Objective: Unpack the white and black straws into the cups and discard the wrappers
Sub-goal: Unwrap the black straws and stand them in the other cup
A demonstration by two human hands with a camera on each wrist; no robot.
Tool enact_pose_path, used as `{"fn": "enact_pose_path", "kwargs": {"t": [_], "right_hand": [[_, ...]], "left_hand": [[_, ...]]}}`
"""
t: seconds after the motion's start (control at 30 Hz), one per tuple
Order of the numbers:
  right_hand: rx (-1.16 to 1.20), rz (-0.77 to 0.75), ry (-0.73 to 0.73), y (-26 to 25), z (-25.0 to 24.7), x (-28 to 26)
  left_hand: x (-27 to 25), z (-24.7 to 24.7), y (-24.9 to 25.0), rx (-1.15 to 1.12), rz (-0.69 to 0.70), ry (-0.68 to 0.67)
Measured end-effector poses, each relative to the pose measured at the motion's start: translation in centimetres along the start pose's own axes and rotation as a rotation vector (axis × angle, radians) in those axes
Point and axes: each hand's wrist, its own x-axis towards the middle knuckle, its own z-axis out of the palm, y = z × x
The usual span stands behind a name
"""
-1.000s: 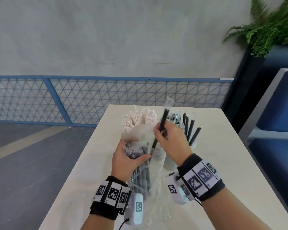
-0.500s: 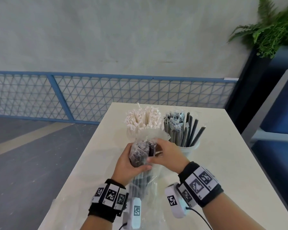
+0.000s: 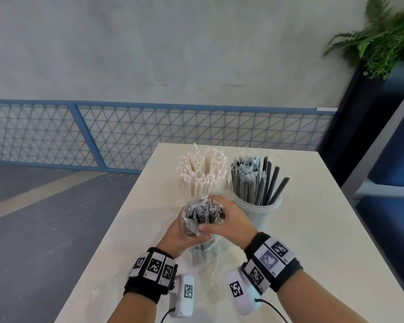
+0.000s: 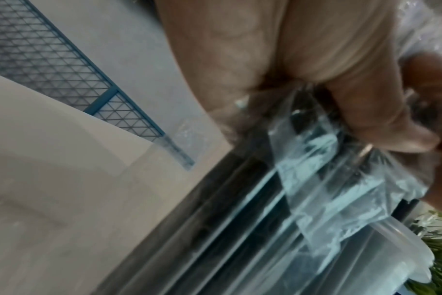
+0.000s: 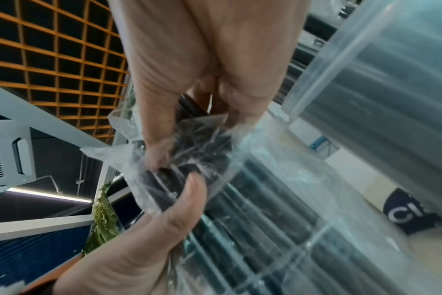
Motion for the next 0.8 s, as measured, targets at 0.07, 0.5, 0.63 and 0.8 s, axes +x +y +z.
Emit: {"fn": "enact_pose_path", "kwargs": {"t": [0.07, 0.5, 0.63, 0.8], "right_hand": [[0.103, 0.004, -0.037, 0.1, 0.4, 0.1], [0.145, 0.048, -0.094, 1.3, 1.5, 0.2], [0.163, 0.07, -0.042, 1.6, 2.5, 0.1], [0.219, 0.095, 0.048, 1.9, 3.1, -0.1]], "left_hand": [[0.2, -0.5, -0.4, 0.038, -0.025, 0.0], [0.8, -0.8, -2.6, 0.186, -0.066, -0.065], [0.7, -0.6, -2.2, 0.242, -0.034, -0.066], [0.3, -0.6, -2.1, 0.26, -0.029, -0.08]]}}
